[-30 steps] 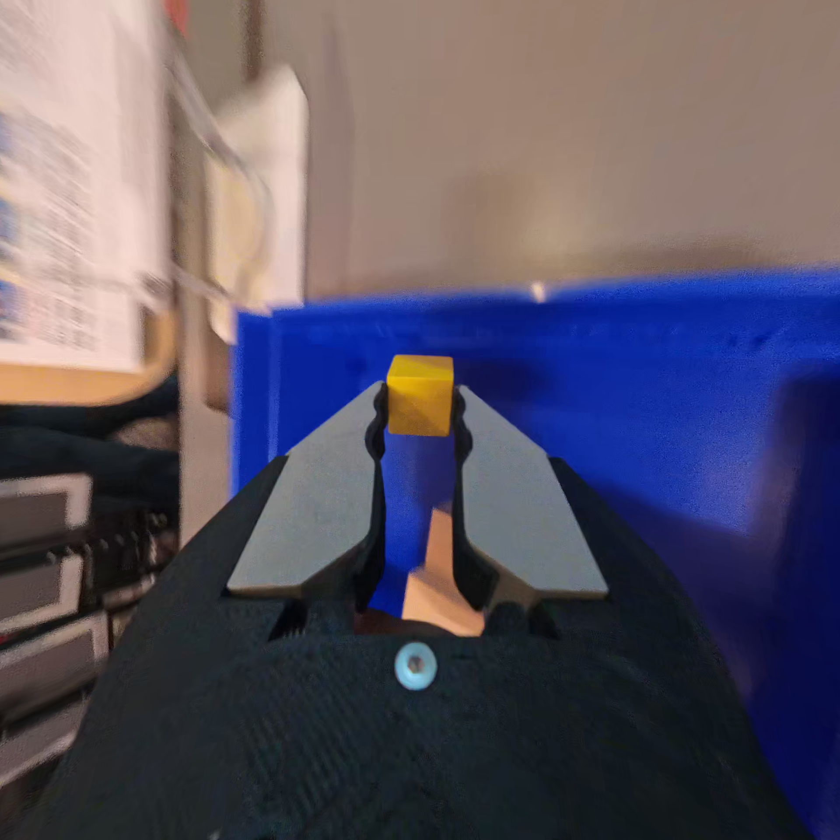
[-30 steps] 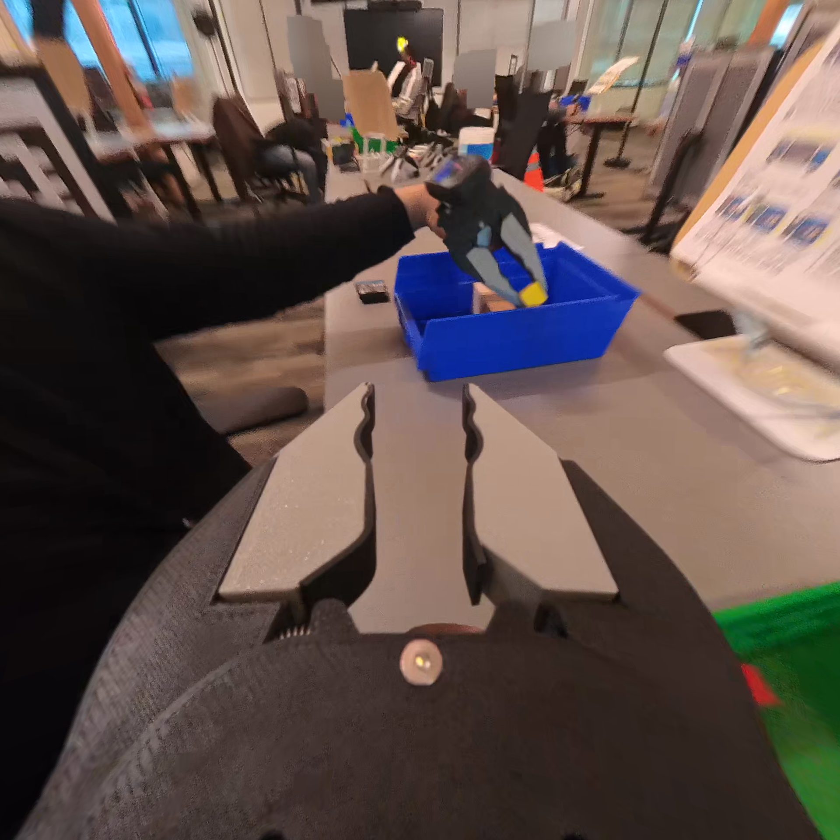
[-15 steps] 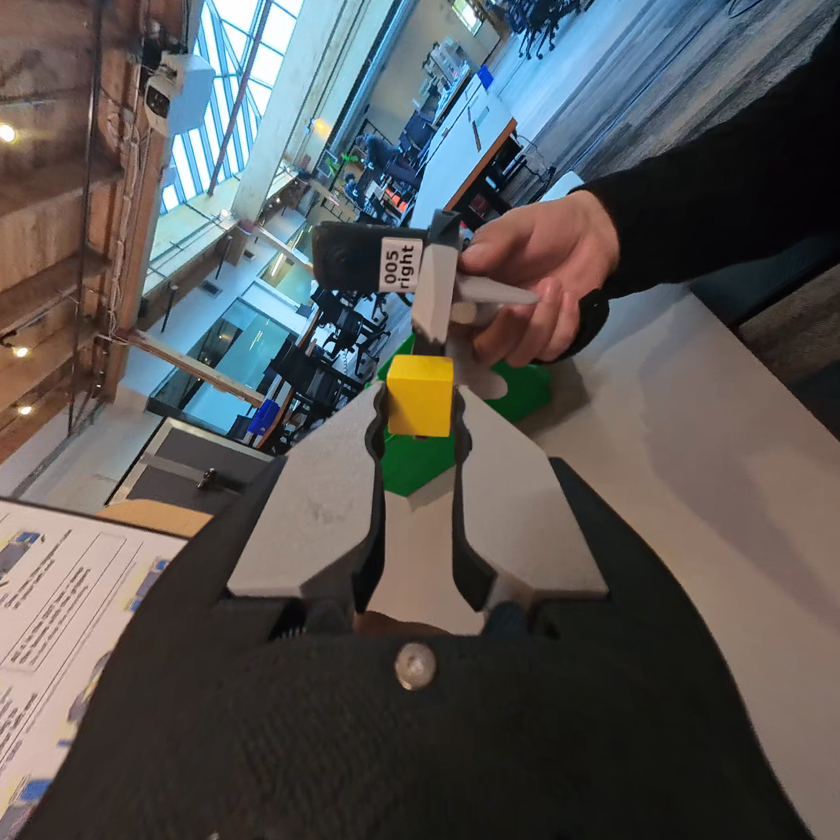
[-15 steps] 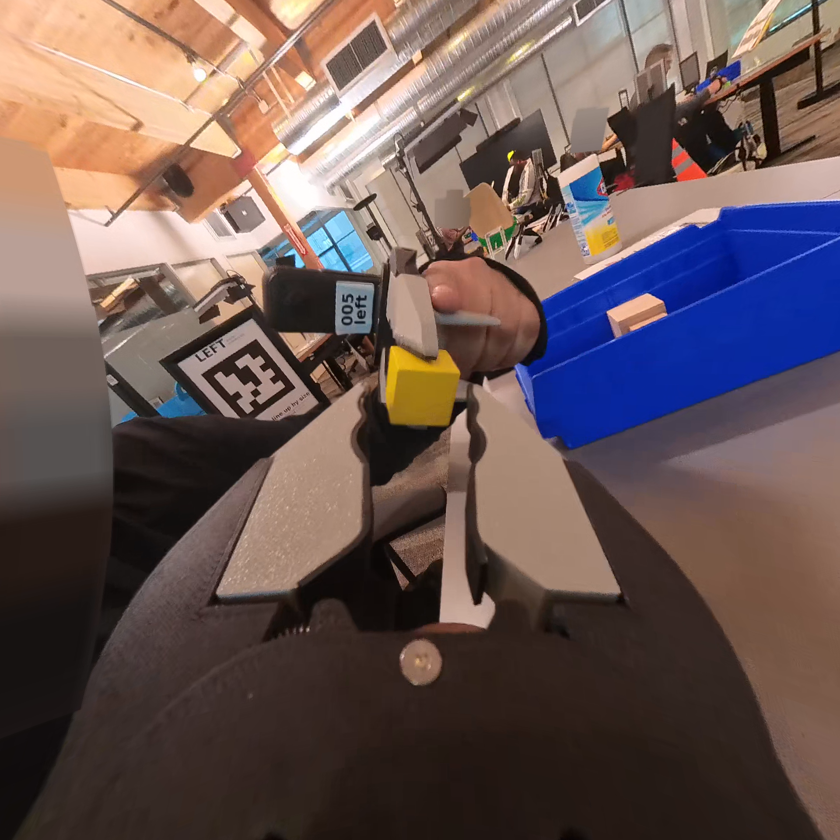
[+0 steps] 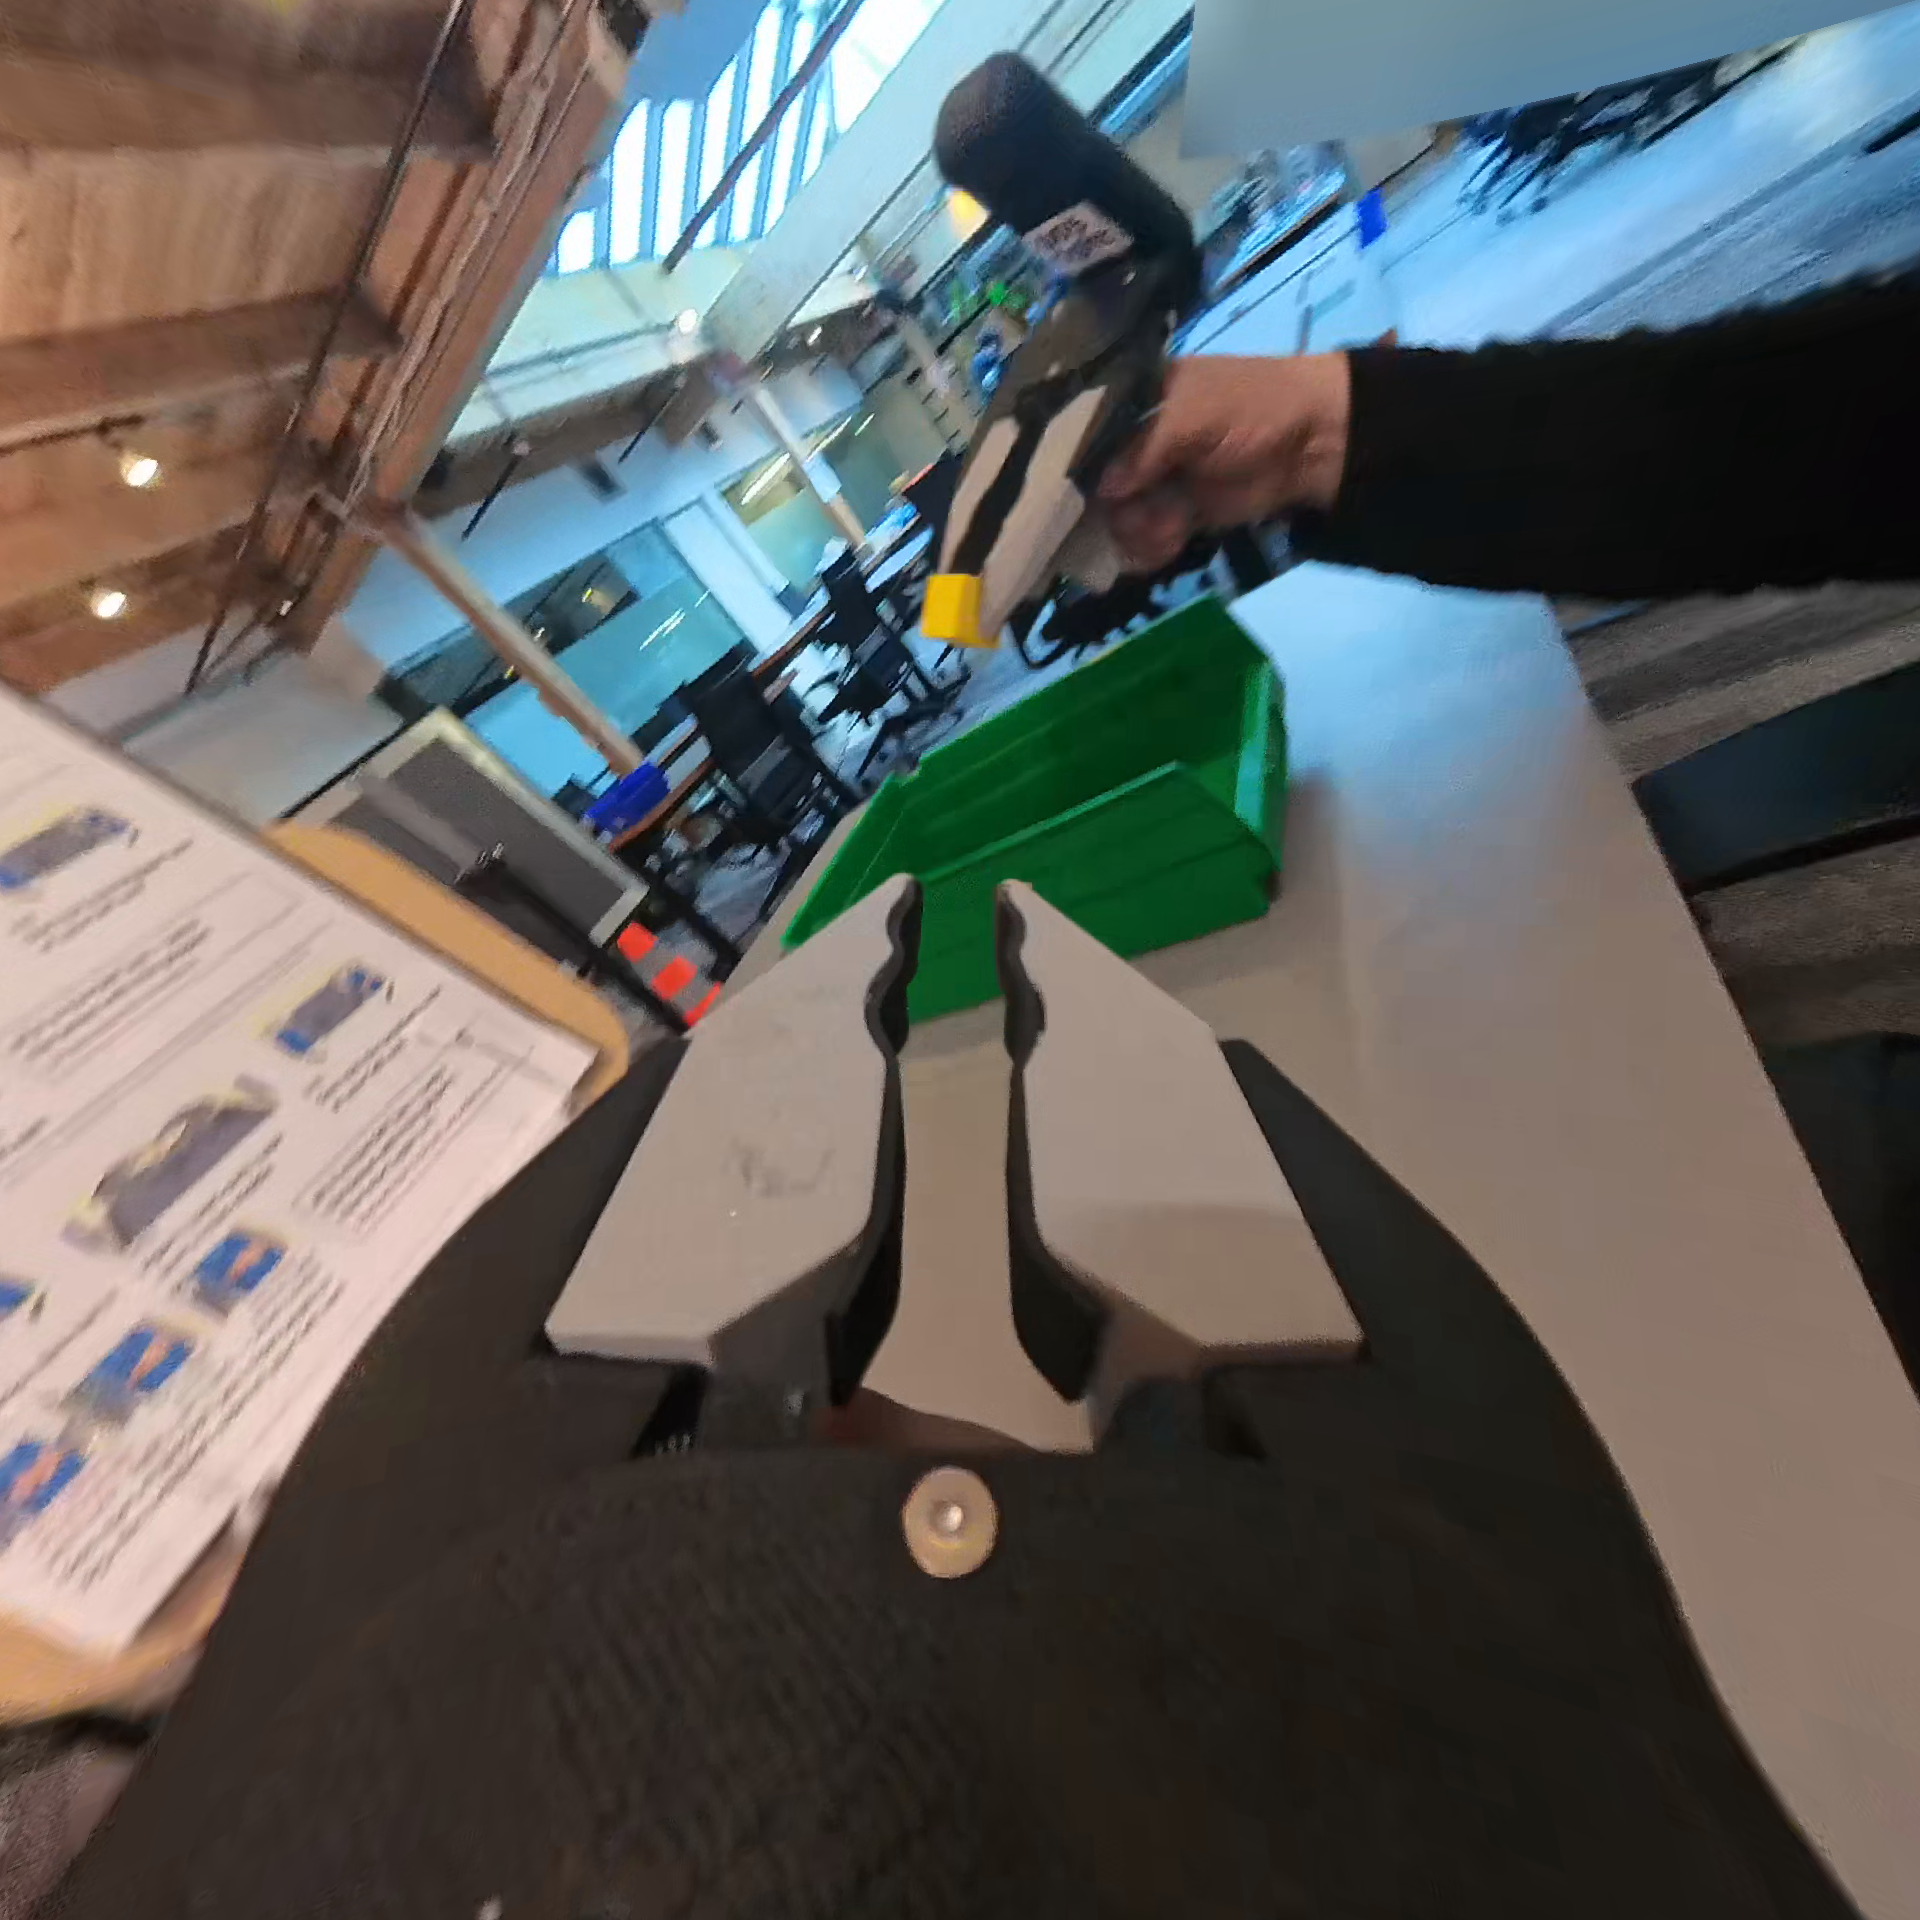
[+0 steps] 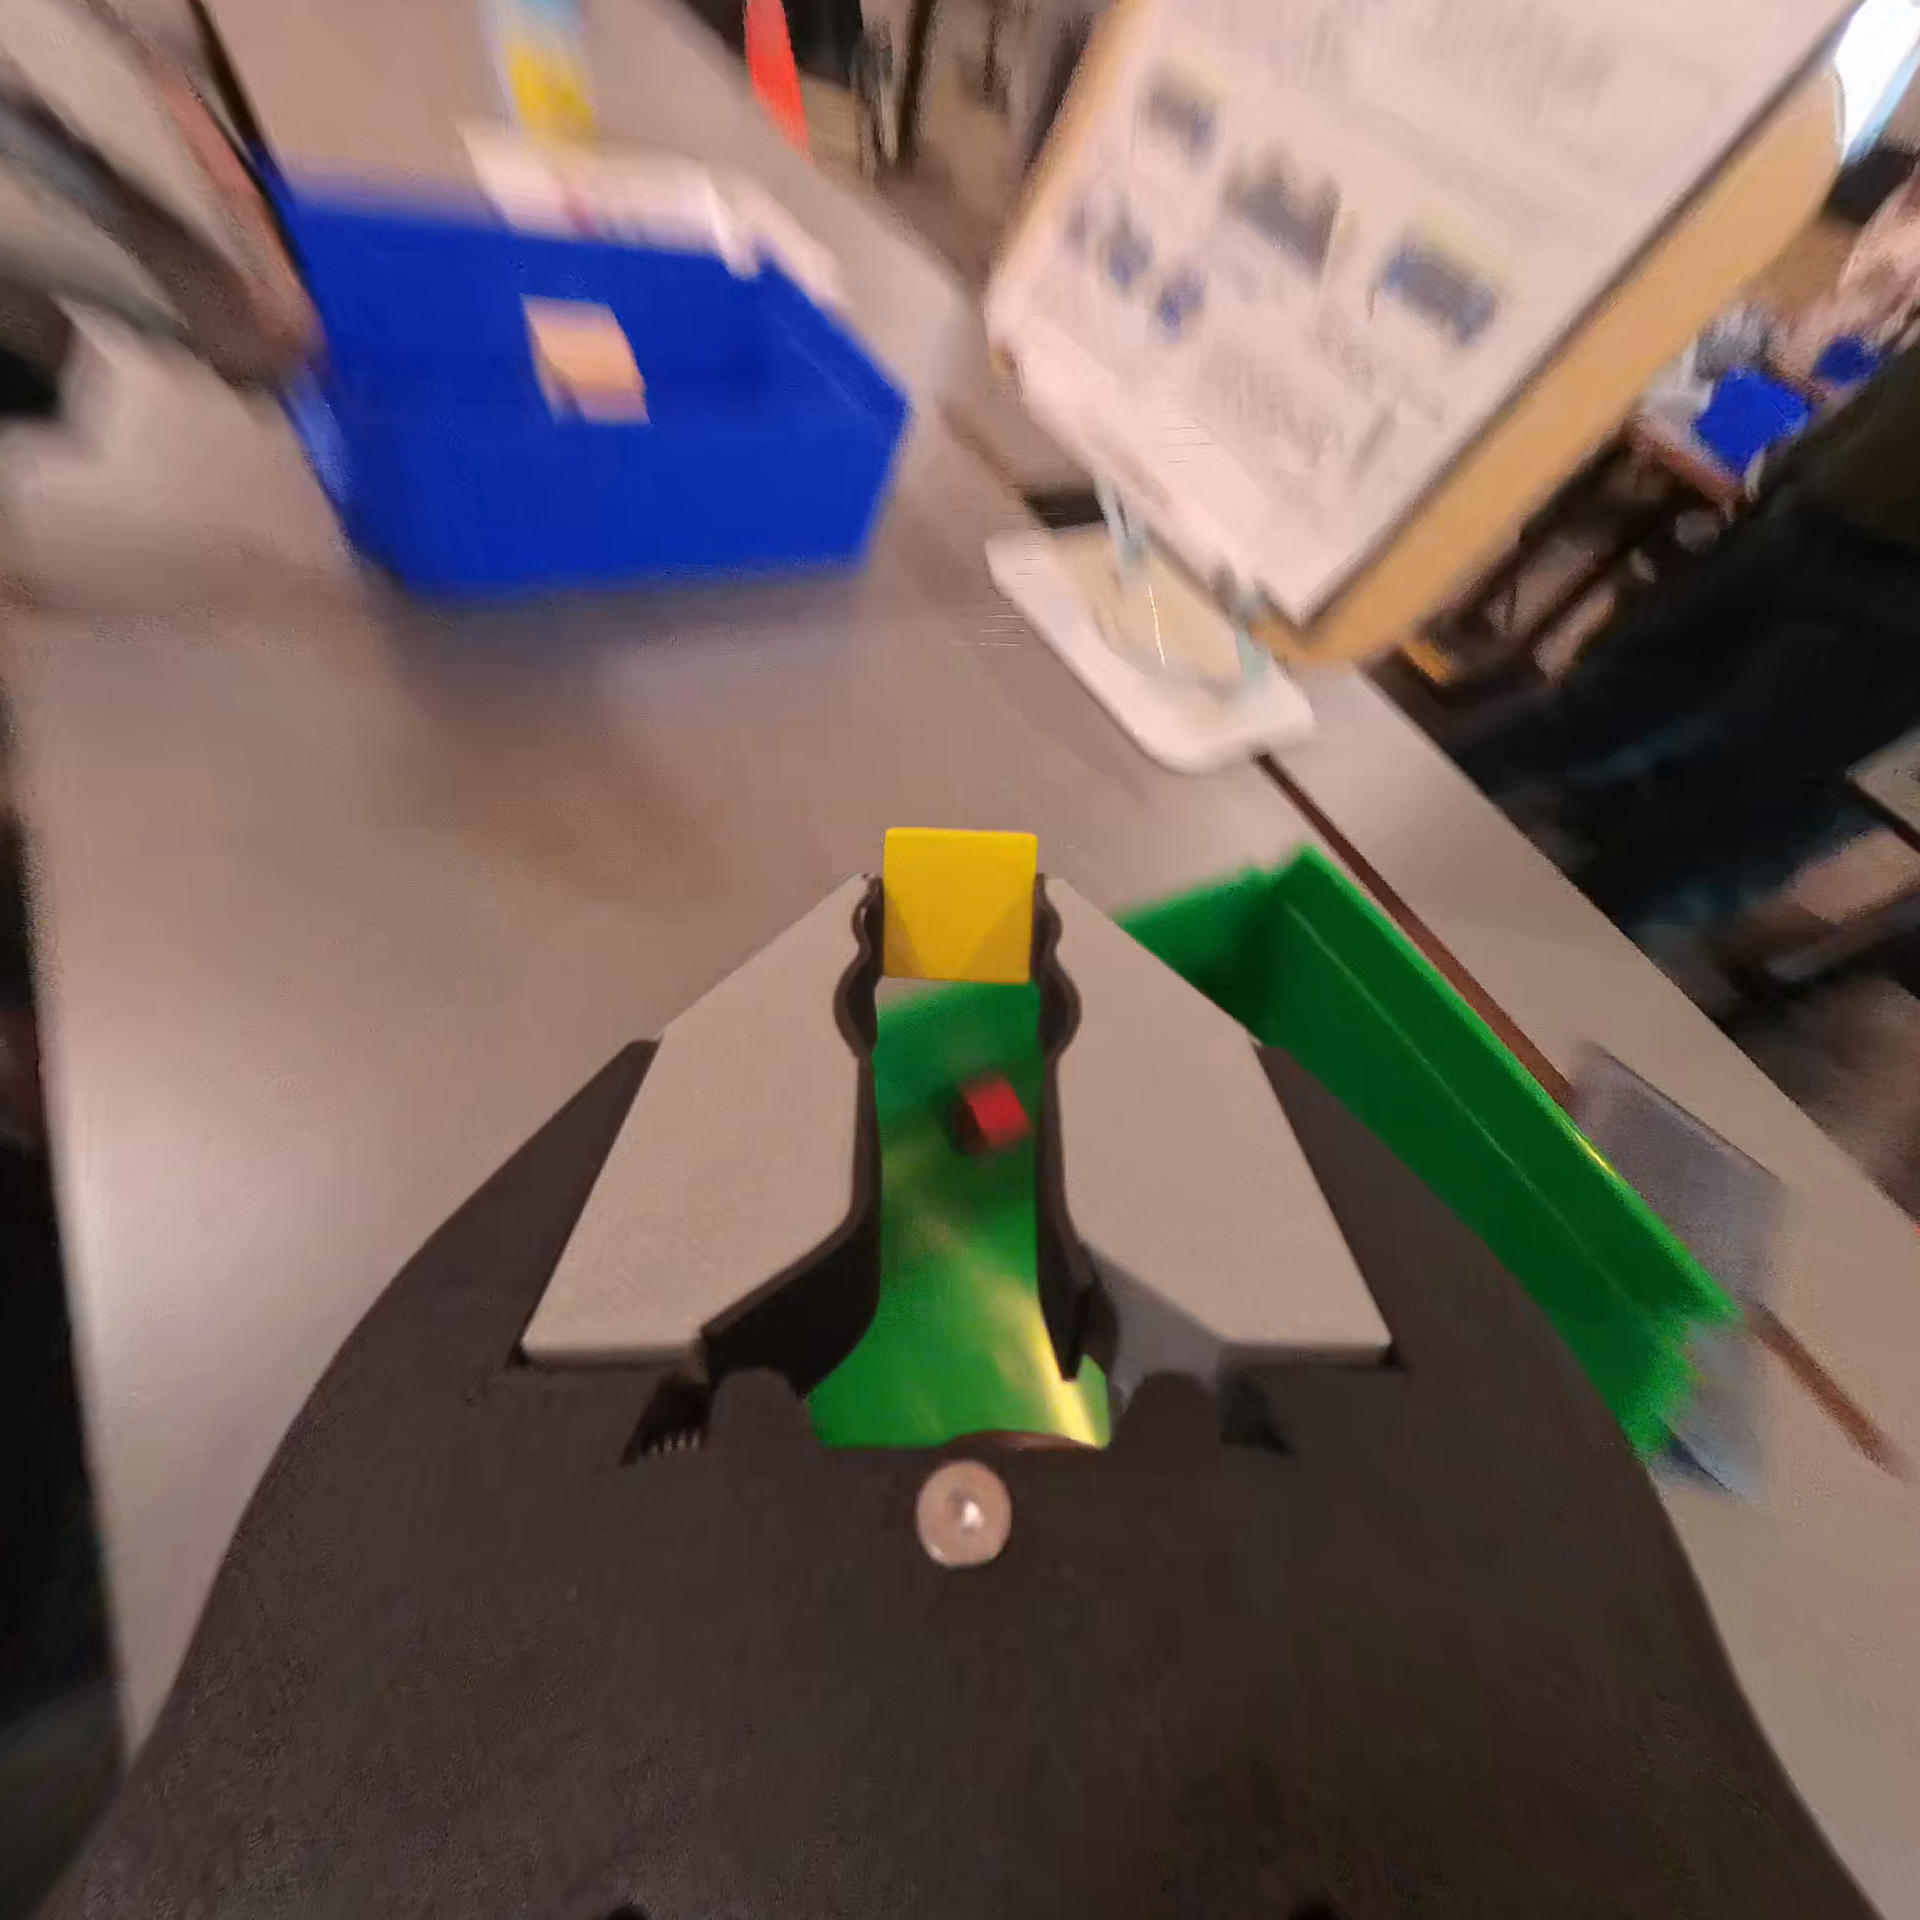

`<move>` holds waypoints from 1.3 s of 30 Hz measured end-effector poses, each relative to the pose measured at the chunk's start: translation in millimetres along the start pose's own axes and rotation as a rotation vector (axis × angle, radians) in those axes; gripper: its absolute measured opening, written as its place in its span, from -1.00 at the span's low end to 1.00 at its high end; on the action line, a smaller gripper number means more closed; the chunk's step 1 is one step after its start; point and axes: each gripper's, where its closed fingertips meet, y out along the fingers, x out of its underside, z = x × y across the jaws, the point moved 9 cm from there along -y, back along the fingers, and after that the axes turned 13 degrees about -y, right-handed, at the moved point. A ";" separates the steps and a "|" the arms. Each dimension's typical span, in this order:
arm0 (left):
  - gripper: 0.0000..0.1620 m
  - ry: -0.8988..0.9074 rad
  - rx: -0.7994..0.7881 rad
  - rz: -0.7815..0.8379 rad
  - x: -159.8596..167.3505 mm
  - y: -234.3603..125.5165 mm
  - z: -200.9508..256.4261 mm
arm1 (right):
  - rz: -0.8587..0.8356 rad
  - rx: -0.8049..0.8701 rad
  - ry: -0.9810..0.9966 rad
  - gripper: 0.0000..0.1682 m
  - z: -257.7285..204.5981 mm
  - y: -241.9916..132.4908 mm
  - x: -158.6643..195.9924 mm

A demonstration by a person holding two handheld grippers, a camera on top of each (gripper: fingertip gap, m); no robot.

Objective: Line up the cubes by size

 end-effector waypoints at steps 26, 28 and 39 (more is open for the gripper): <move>-0.28 -0.028 -0.097 -0.622 49.7 -94.0 -53.0 | -0.744 -0.623 -0.222 -0.70 17.2 117.9 120.8; -0.27 0.001 -0.126 -0.792 56.9 -99.7 -88.3 | -0.764 -0.651 -0.201 -0.70 18.0 119.8 120.7; -0.22 -0.039 0.070 -1.485 156.3 -91.8 -176.7 | -0.807 -0.678 -0.183 -0.69 19.6 123.1 119.9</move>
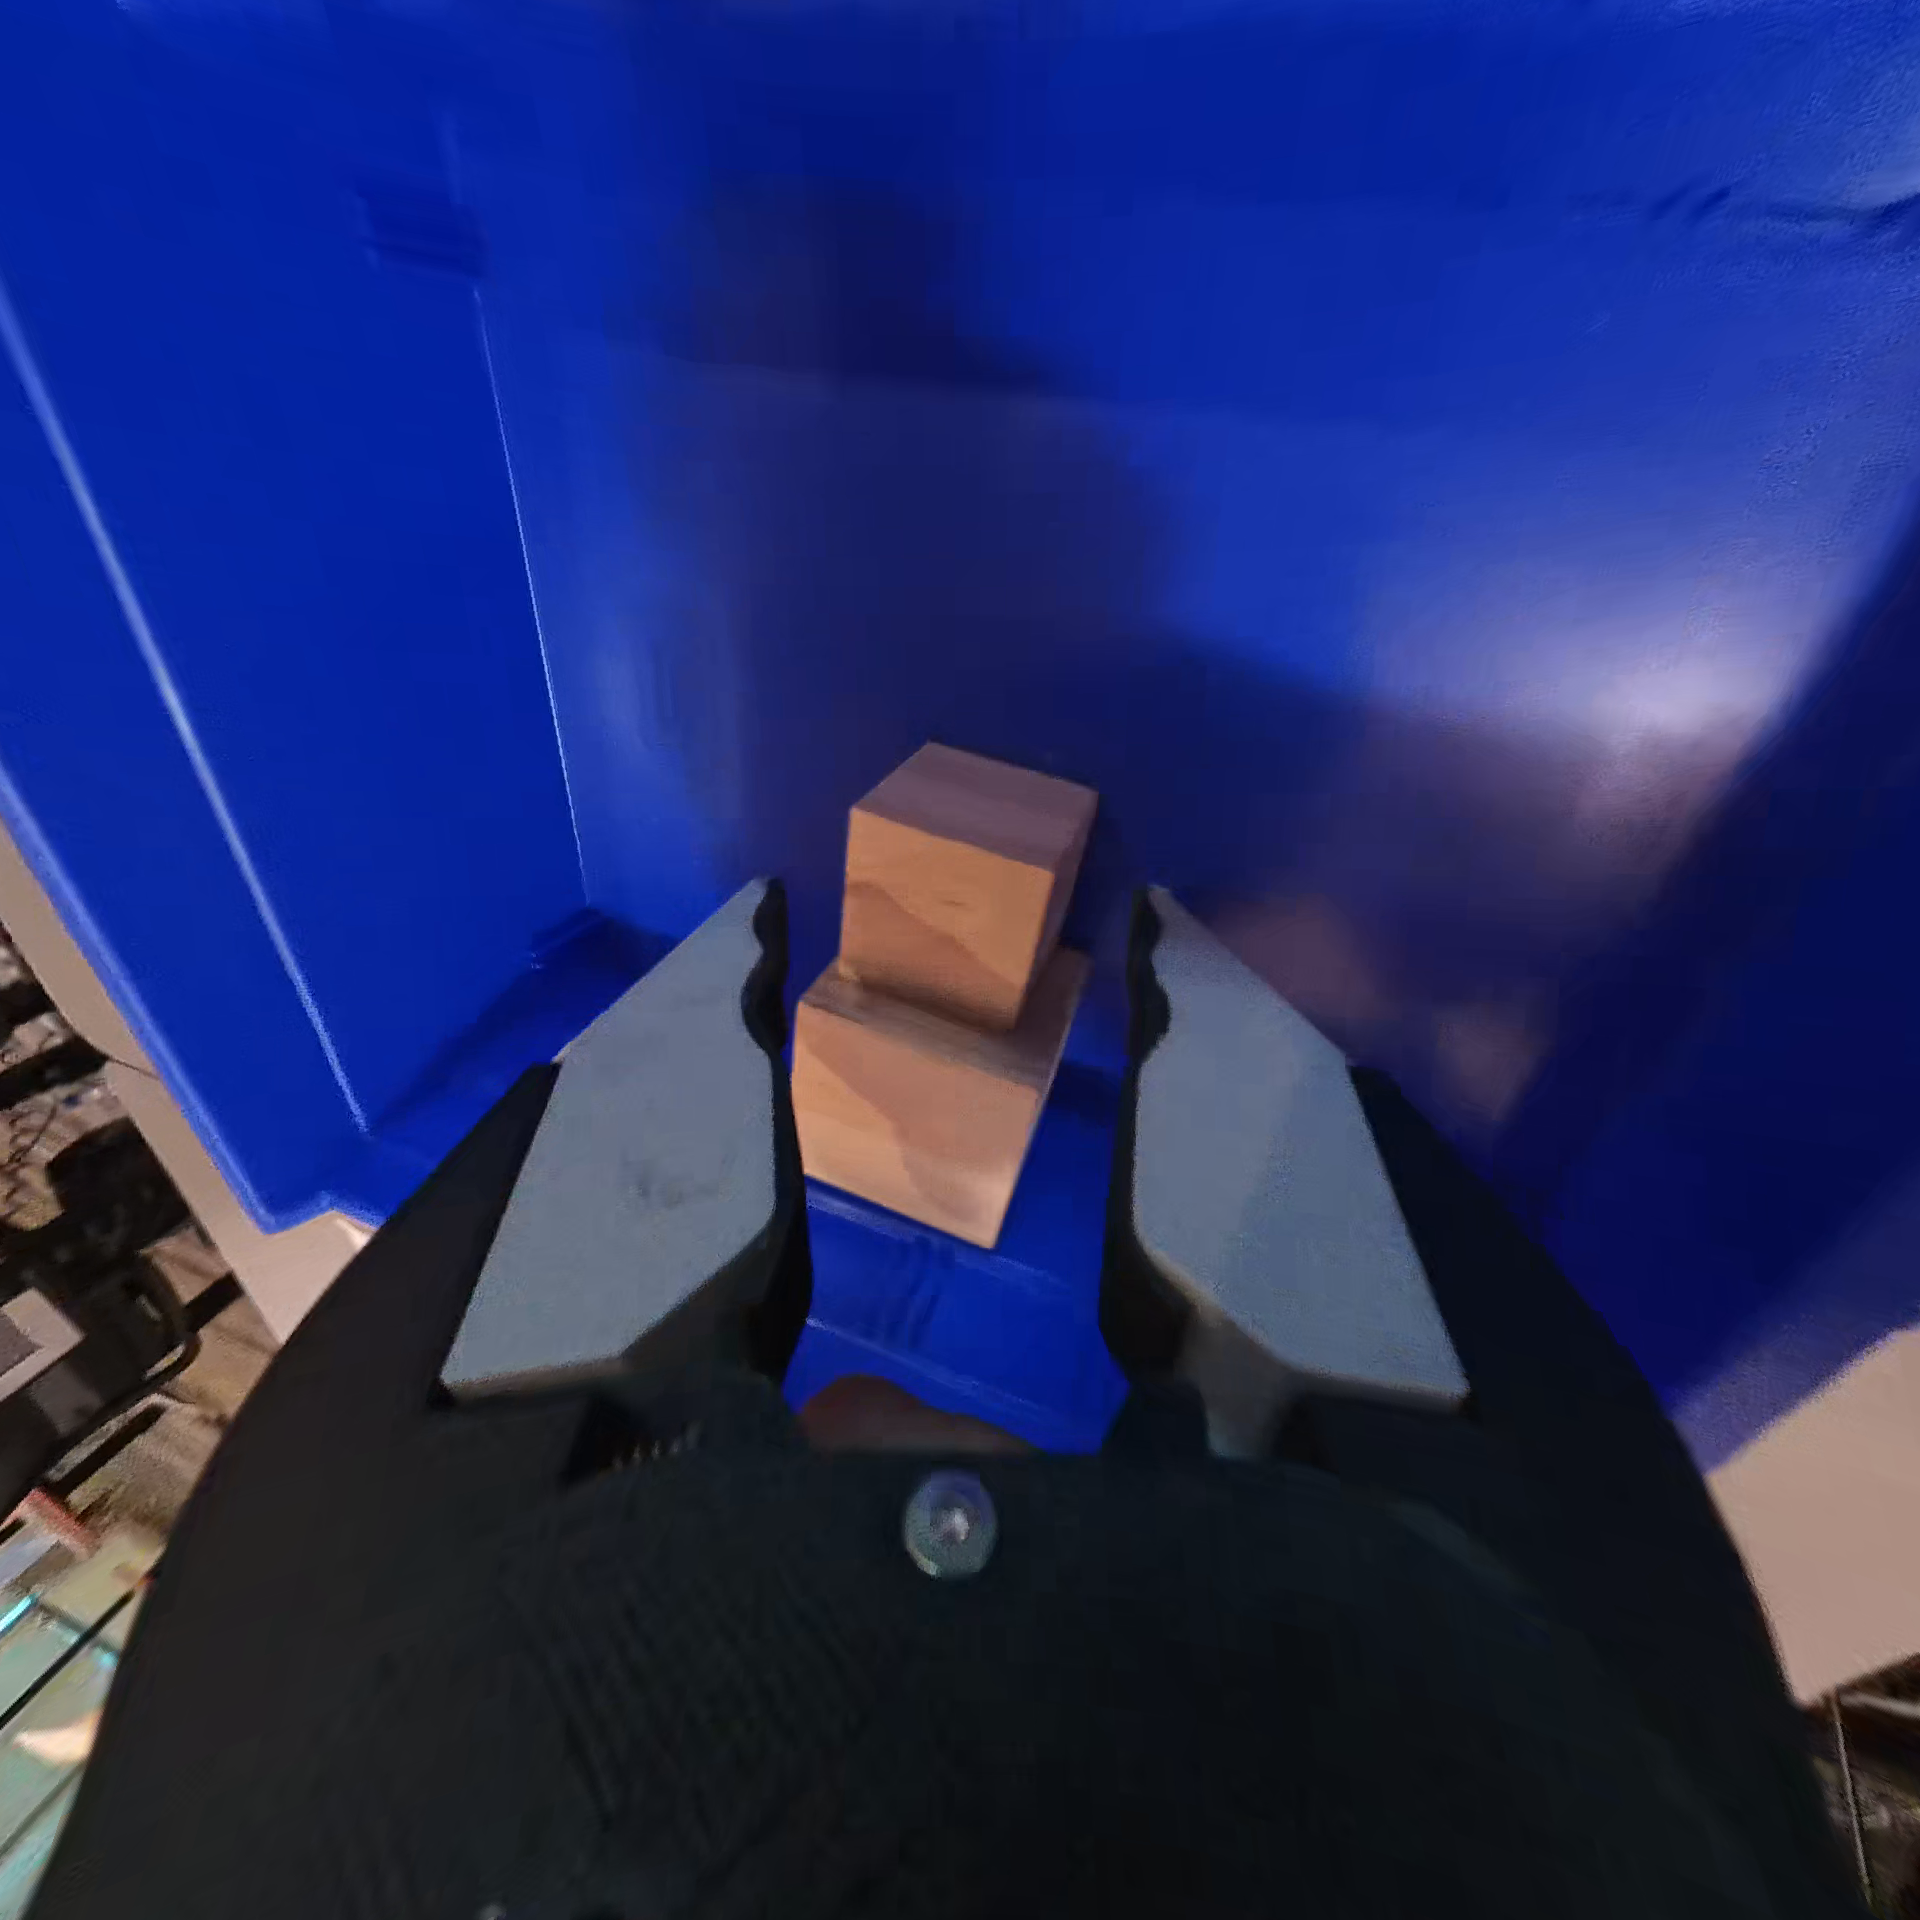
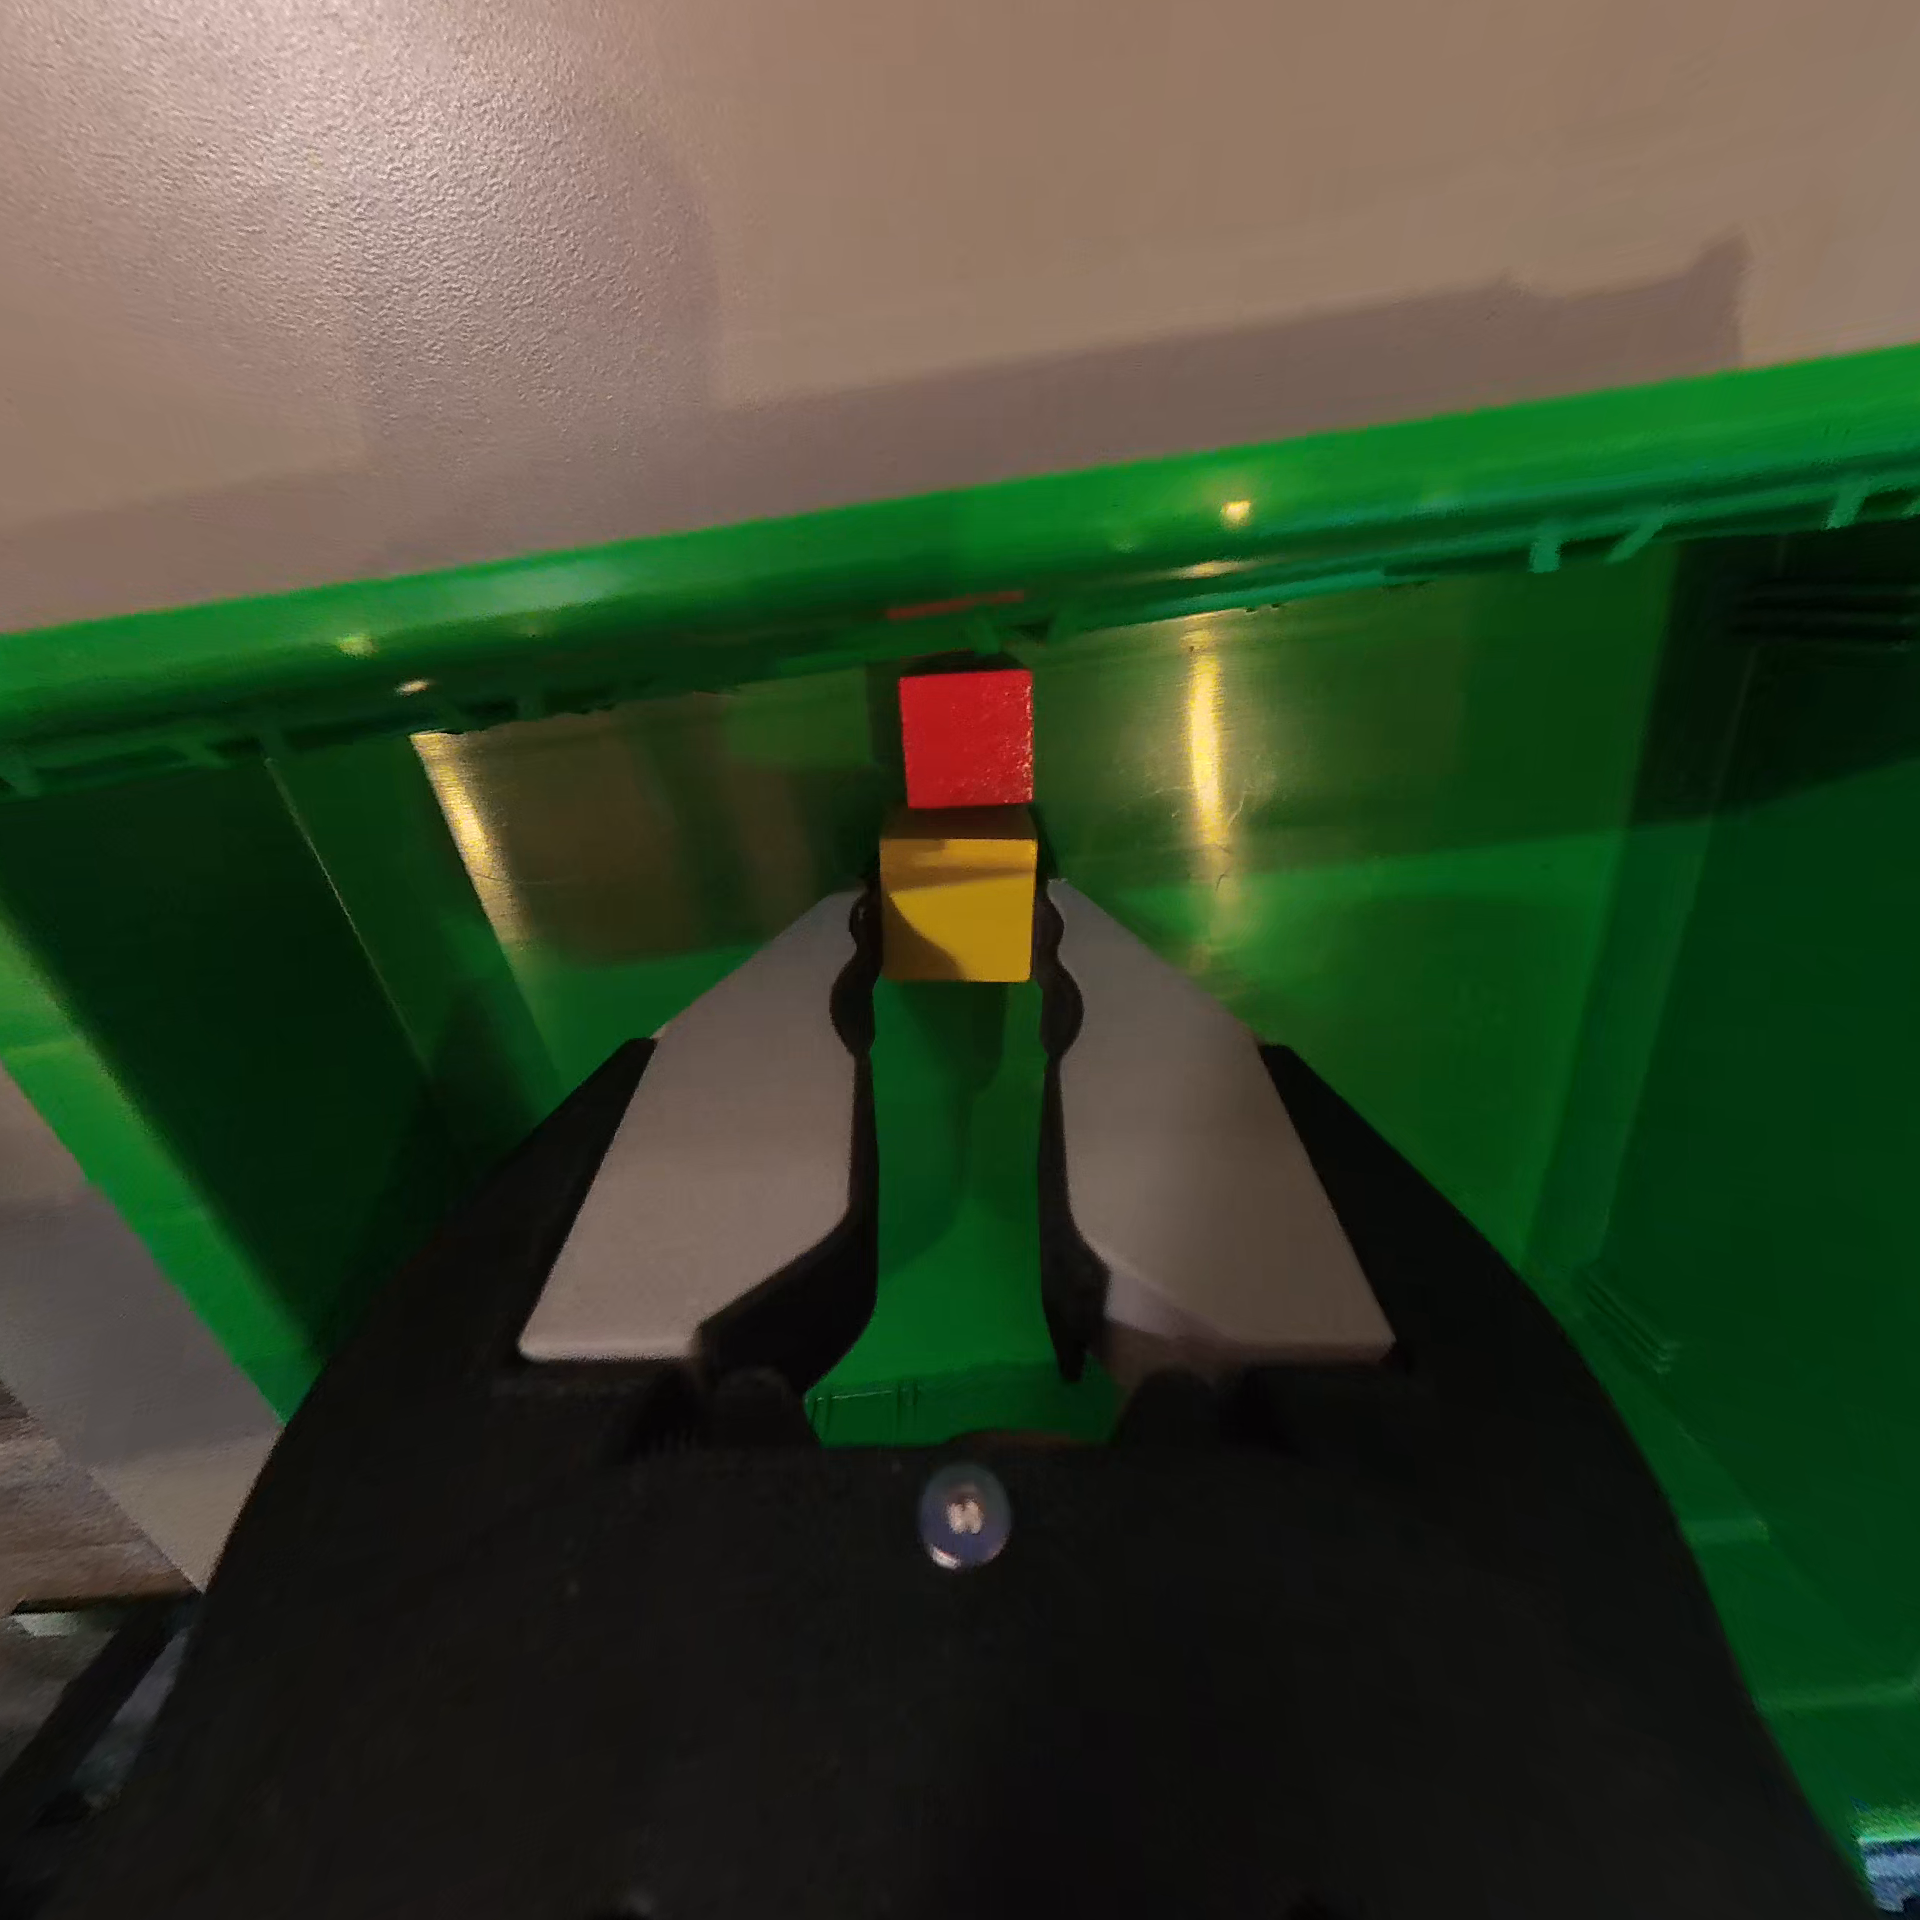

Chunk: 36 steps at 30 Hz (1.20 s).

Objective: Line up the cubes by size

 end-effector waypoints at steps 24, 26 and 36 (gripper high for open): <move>-0.40 0.074 -0.196 1.505 -121.2 -146.7 100.8 | 1.378 -0.004 0.284 0.07 -60.2 -131.0 -163.8; -0.40 0.122 -0.175 1.513 -140.2 -147.2 118.5 | 1.391 -0.044 0.260 0.08 -64.5 -126.4 -188.8; -0.38 0.103 -0.158 1.152 -140.8 -125.9 123.9 | 1.422 -0.177 0.335 -0.48 -62.4 -113.1 -177.7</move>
